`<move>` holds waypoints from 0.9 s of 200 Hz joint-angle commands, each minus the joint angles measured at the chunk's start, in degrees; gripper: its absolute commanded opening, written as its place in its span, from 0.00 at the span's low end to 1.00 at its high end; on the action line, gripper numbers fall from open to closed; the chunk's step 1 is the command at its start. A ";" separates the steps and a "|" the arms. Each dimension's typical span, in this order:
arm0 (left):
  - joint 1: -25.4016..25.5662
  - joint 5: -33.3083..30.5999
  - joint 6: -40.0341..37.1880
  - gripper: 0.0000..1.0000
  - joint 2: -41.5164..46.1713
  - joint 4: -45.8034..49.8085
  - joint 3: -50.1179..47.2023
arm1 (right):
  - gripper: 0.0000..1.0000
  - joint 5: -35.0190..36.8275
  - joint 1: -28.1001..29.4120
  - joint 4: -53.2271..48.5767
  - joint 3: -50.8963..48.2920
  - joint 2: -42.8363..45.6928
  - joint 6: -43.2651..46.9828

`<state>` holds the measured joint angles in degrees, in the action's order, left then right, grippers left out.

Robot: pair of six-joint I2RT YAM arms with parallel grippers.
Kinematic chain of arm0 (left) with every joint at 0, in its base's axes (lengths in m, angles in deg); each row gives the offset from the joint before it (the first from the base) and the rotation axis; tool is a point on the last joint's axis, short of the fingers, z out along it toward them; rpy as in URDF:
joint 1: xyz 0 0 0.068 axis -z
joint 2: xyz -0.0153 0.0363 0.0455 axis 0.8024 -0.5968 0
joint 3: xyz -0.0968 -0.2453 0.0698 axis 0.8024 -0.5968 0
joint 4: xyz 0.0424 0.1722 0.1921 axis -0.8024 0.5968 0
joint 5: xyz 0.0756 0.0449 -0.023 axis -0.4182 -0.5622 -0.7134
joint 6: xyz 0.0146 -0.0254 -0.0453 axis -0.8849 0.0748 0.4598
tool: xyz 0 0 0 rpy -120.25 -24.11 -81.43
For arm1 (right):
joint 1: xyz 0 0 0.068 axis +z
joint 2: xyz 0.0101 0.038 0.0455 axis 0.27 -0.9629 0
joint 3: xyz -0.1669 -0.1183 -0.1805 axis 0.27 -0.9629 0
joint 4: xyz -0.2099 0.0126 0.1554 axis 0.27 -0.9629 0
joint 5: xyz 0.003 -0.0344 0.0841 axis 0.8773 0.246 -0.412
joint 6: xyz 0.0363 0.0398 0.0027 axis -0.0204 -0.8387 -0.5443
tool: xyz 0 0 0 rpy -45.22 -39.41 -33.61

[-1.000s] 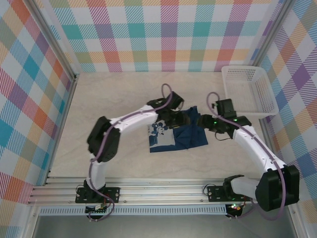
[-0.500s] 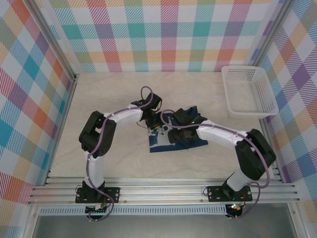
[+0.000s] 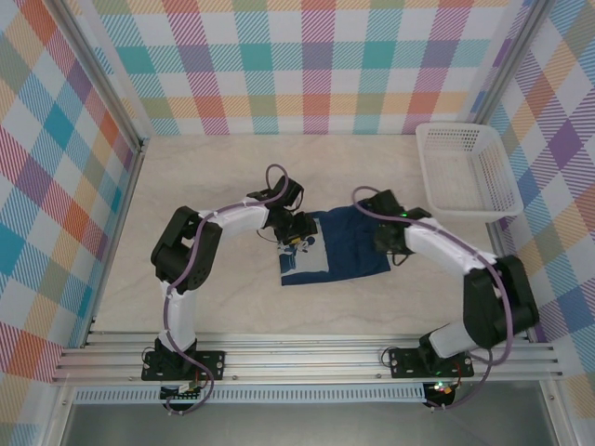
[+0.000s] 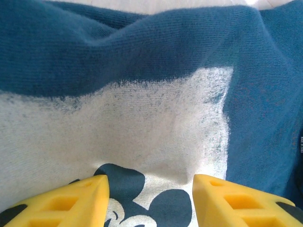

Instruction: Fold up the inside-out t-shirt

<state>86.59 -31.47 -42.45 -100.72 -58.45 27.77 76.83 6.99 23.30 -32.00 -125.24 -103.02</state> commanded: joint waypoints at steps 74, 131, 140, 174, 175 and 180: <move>-0.54 -1.31 -4.07 0.51 1.63 1.79 0.25 | 0.75 -8.61 4.46 2.50 5.66 -3.33 2.38; -0.54 -0.92 -4.92 0.51 1.34 2.13 0.26 | 0.79 -32.66 -1.04 6.76 4.39 -6.41 10.84; -0.58 -0.99 -5.08 0.51 1.28 2.06 0.30 | 0.81 -34.44 -1.93 7.72 3.57 -6.64 11.55; -0.54 -0.57 -5.56 0.51 0.87 2.09 0.38 | 0.83 -35.86 -4.68 8.43 2.02 -7.72 12.47; -0.54 -0.56 -5.54 0.51 0.85 2.06 0.41 | 0.83 -35.97 -4.79 8.59 1.98 -7.67 12.43; -0.54 -0.55 -5.58 0.51 0.87 2.08 0.43 | 0.84 -36.45 -5.05 9.12 1.66 -7.61 12.19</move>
<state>86.59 -31.47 -46.34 -100.69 -58.04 27.77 45.33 3.65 30.47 -28.63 -131.89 -92.83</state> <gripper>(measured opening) 0.511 0.832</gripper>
